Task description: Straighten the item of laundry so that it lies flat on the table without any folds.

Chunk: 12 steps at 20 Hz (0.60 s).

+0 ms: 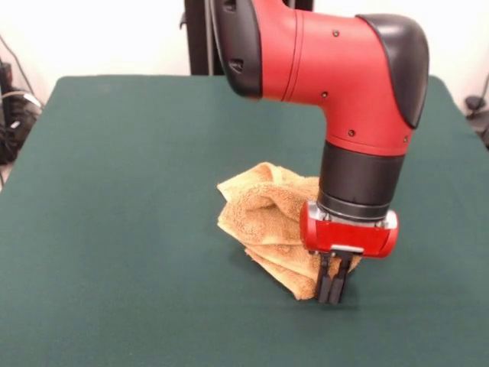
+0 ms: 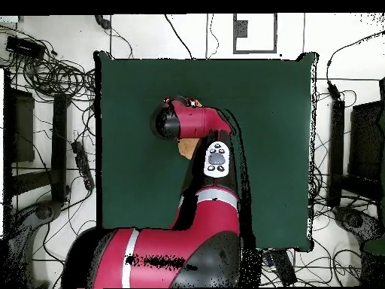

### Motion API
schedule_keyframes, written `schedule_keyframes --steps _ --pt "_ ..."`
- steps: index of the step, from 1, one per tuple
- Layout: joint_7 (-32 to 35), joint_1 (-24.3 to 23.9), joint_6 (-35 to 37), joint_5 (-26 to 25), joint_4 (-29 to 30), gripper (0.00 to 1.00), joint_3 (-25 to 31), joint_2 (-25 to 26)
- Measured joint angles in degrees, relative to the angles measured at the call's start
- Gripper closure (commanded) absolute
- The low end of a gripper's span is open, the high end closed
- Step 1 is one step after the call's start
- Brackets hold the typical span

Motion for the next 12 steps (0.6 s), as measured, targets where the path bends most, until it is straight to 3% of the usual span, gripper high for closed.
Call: schedule_keyframes --steps 12 --pt "0.00 -5.22 6.36 -0.29 0.19 1.00 1.21 -4.47"
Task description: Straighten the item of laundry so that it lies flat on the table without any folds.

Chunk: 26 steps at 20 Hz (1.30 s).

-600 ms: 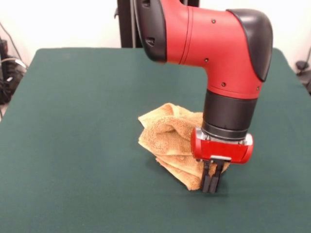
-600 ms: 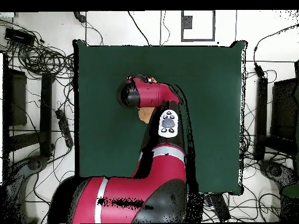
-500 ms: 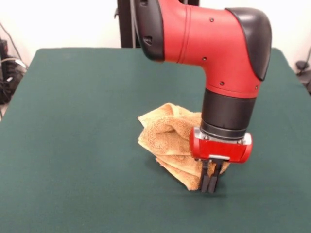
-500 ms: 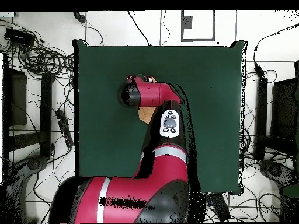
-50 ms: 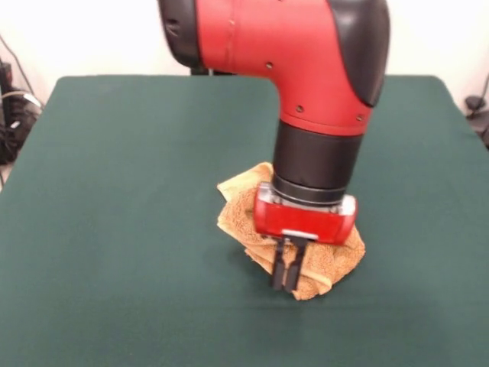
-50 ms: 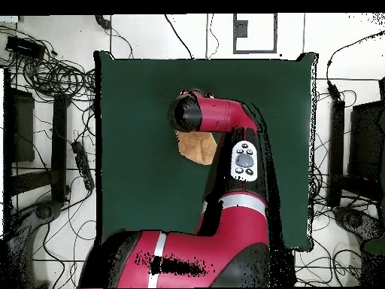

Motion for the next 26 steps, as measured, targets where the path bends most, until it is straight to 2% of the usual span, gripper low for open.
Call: schedule_keyframes --steps 13,14,26 --pt "0.00 0.59 3.63 -0.13 3.50 1.00 -0.02 -7.32" --pt "0.00 1.11 3.64 -0.17 3.51 0.00 -0.03 -7.81" --pt "0.00 2.11 3.64 -0.22 3.51 0.00 -0.03 -8.37"
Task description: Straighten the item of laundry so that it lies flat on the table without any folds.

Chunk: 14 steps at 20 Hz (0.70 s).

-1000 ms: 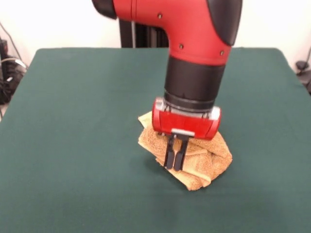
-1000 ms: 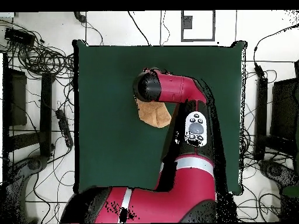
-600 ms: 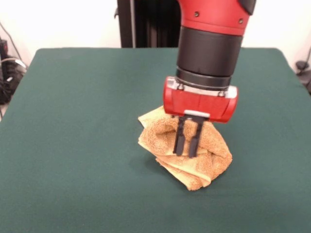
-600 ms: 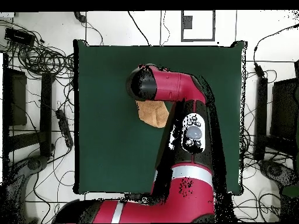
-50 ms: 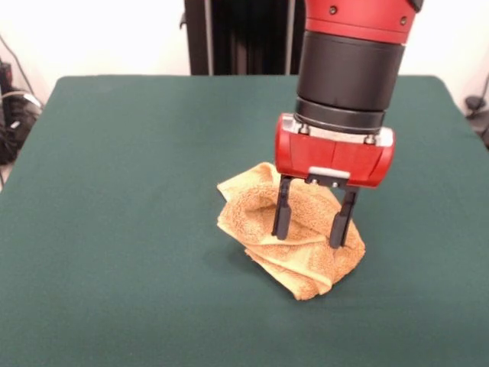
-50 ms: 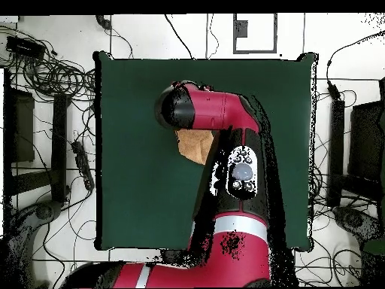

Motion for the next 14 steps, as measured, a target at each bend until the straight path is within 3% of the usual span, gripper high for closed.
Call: schedule_keyframes --steps 10,14 --pt "0.00 0.04 -1.43 0.02 -0.05 0.00 -0.06 2.79" --pt "0.00 0.17 -3.18 0.03 -0.25 0.00 -0.38 6.27"
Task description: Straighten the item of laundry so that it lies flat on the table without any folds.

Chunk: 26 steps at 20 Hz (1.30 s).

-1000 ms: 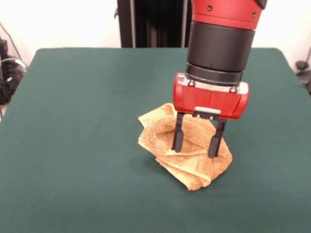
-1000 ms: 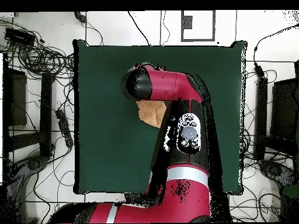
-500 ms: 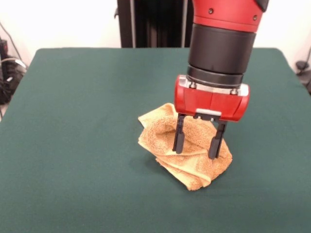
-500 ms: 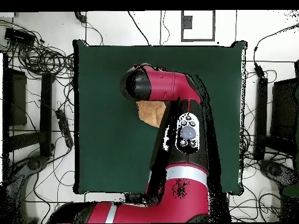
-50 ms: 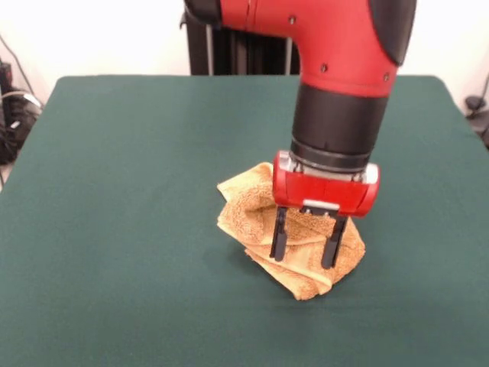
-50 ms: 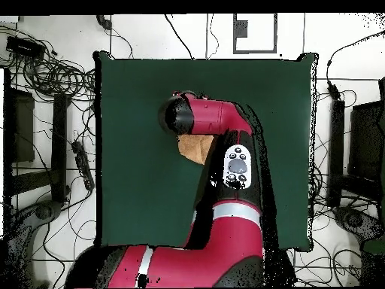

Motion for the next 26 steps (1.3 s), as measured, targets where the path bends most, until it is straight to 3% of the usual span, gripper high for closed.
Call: schedule_keyframes --steps 5,21,22,26 --pt "0.01 0.18 -1.04 0.07 -1.03 0.00 -0.45 4.40" --pt "0.01 0.85 -4.63 0.05 -4.40 0.00 -1.11 7.16" --pt "0.01 0.92 -4.65 0.06 -4.43 1.00 -1.12 7.20" --pt "0.00 1.96 -5.03 0.02 -4.83 1.00 -1.55 7.58"
